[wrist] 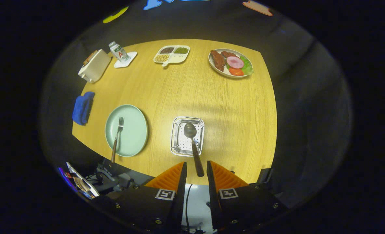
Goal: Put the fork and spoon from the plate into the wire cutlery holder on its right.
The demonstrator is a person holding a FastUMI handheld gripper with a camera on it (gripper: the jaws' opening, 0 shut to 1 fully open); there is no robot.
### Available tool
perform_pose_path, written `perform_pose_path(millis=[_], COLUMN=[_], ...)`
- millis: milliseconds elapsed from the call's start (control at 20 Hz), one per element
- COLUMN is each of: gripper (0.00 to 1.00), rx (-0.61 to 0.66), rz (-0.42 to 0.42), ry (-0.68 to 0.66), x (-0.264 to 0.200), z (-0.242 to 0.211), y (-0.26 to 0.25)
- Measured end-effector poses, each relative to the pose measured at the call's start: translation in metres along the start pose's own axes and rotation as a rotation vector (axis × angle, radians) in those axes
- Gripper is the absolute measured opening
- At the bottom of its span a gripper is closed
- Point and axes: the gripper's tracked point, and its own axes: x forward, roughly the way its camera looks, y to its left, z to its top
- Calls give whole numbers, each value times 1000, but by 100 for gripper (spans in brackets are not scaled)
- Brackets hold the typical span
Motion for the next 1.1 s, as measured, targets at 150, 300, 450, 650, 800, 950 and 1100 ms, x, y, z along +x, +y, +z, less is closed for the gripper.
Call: perform_pose_path(millis=[150, 300, 450, 650, 800, 950, 1100], gripper=[35, 35, 35, 35, 35, 35, 35], rx=[28, 3, -51, -85, -104, -120, -141], rz=[32, 39, 27, 14, 40, 79, 100], ry=[-66, -103, -103, -109, -97, -74, -53], x=[-17, -23, -20, -7, 2, 11, 21], z=[-7, -23, -43, -60, -69, -72, -74], y=[23, 50, 76, 106, 132, 159, 180])
